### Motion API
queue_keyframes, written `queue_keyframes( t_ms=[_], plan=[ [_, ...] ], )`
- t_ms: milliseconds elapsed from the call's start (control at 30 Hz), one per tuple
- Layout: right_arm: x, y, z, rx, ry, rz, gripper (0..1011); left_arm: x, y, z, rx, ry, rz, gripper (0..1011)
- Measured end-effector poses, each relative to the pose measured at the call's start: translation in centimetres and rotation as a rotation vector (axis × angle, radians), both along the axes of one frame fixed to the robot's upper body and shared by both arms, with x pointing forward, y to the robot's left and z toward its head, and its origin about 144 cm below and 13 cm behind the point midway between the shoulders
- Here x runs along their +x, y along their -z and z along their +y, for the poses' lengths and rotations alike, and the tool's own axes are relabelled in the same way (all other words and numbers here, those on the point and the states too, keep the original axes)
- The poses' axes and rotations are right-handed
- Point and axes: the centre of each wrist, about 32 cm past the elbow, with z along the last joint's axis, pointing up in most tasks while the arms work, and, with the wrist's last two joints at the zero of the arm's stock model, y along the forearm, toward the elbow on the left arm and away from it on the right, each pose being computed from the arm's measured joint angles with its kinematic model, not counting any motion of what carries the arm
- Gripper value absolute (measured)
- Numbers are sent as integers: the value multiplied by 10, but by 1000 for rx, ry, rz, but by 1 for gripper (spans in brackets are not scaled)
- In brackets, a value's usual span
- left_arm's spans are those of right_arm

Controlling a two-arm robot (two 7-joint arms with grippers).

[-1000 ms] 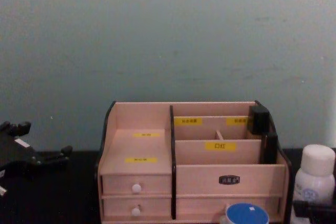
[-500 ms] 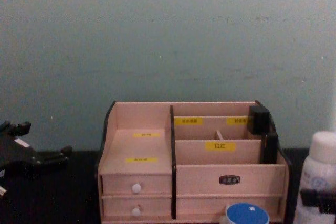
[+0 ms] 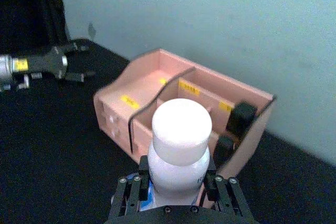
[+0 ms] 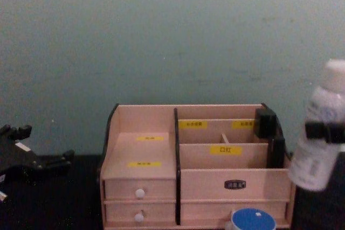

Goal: Pick up the facial cleanser and watermelon frost from the table and place them into the tiered storage box.

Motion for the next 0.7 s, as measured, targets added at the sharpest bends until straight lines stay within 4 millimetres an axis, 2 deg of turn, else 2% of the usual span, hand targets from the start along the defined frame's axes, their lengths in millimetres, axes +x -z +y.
queue_keyframes(
  t_ms=[100, 300, 700],
  plan=[
    [9, -10, 6, 11, -15, -37, 596, 0, 0, 0, 0, 0, 0, 1001],
    [30, -19, 19, 17, -20, -63, 596, 0, 0, 0, 0, 0, 0, 1001],
    [79, -26, 47, 3, 0, -67, 596, 0, 0, 0, 0, 0, 0, 1001]
  ],
)
